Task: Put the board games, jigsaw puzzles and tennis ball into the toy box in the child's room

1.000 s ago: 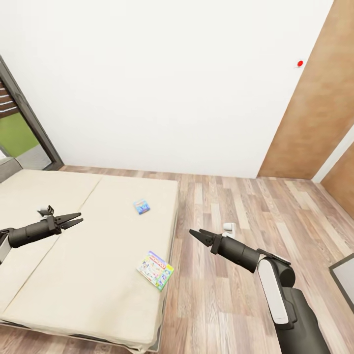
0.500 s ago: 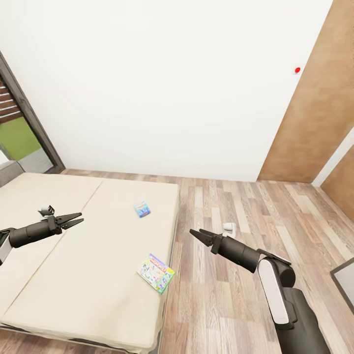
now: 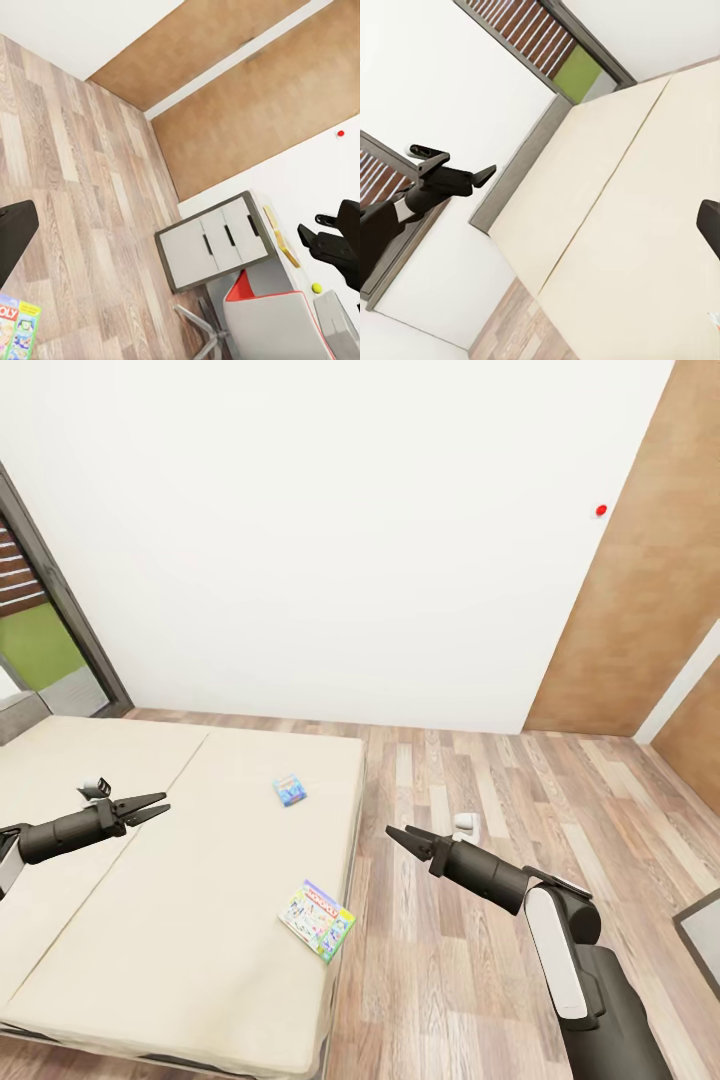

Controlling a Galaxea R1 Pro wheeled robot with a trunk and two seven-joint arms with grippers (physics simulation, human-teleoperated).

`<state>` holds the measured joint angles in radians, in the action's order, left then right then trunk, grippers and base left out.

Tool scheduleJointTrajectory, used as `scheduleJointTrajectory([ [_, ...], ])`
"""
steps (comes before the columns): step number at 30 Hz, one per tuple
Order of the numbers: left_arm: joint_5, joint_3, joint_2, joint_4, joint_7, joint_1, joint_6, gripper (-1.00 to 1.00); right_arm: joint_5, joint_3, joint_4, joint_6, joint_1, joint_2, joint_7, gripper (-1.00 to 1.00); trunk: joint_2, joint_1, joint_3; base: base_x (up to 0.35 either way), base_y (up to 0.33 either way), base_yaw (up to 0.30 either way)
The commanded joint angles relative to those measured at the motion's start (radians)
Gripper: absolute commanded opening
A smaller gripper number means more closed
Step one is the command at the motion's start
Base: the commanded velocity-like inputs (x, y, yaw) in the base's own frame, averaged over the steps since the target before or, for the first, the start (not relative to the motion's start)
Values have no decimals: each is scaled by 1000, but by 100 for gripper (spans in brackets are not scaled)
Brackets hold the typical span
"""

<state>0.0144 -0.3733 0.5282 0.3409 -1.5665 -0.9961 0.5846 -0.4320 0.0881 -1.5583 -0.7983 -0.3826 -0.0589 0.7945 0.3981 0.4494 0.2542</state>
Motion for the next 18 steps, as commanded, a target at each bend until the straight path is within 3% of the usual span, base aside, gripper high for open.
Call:
scheduleJointTrajectory([
  [1,2,-2,0,0,-4,-1,11,100,-1,2,0,-6,-1,-1,4,100,2,1,2,0,0,0],
  [18,2,-1,0,0,-4,-1,11,100,-2,2,0,-6,-1,-1,7,100,2,1,-22,0,0,0],
])
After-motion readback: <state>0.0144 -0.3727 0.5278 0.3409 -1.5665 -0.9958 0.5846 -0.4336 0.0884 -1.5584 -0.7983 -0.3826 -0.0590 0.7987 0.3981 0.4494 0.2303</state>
